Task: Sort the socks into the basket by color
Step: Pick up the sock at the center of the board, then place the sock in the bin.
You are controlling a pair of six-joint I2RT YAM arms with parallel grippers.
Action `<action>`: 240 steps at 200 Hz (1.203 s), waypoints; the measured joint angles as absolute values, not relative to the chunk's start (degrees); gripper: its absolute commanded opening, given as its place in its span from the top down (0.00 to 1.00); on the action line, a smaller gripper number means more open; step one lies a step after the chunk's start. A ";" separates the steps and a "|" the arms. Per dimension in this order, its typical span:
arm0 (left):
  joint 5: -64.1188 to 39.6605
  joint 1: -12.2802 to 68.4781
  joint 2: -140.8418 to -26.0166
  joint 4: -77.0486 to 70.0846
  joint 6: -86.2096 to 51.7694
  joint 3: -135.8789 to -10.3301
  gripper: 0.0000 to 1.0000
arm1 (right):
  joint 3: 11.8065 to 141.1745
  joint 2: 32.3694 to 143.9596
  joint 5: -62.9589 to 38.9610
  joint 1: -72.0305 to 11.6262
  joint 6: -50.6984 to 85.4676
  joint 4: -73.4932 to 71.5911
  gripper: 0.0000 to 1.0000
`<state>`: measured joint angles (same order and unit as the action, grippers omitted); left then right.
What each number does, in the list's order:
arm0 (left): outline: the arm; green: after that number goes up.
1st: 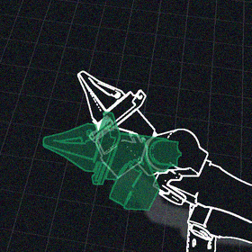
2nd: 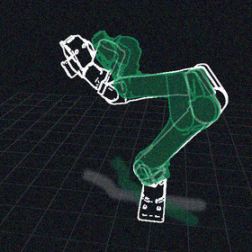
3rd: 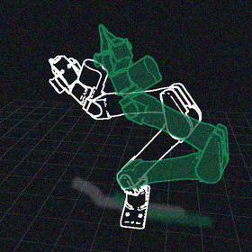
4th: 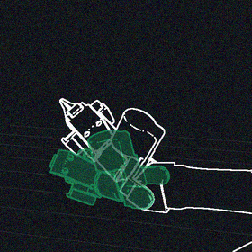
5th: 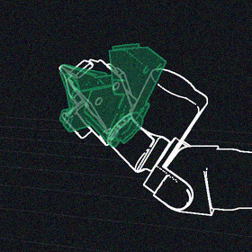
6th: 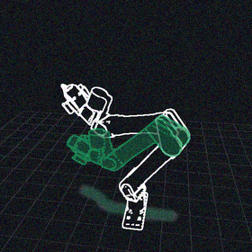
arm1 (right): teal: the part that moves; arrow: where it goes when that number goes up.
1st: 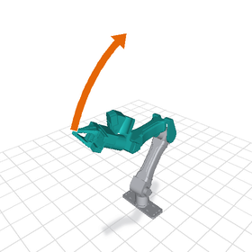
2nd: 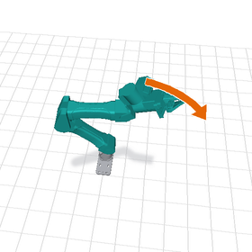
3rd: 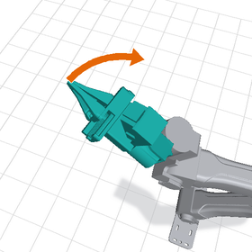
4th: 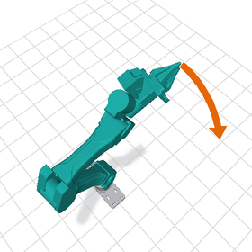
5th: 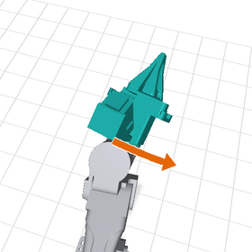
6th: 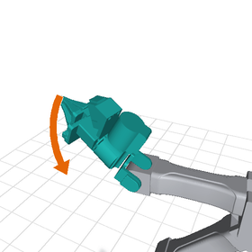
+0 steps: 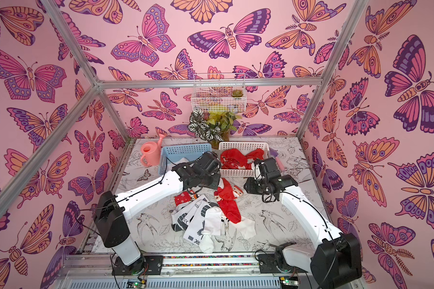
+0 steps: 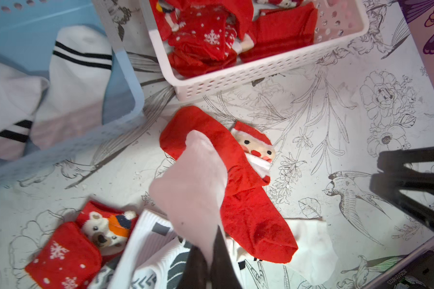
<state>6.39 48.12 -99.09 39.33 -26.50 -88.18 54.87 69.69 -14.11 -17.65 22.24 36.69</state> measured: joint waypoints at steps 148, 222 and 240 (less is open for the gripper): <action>2.72 33.04 -106.52 43.62 -12.25 -105.91 0.97 | 56.12 71.42 -14.06 -17.65 22.22 37.41 0.61; 0.64 28.84 -109.82 43.29 -10.02 -107.87 0.98 | 56.34 72.53 -14.06 -17.65 22.20 37.30 0.61; 0.19 27.68 -110.59 43.03 -9.89 -107.87 0.98 | 56.36 72.55 -14.04 -17.65 22.20 37.30 0.61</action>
<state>0.19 27.68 -110.59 43.03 -9.89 -107.87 56.36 72.55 -14.04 -17.65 22.20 37.30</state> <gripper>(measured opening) 0.054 0.393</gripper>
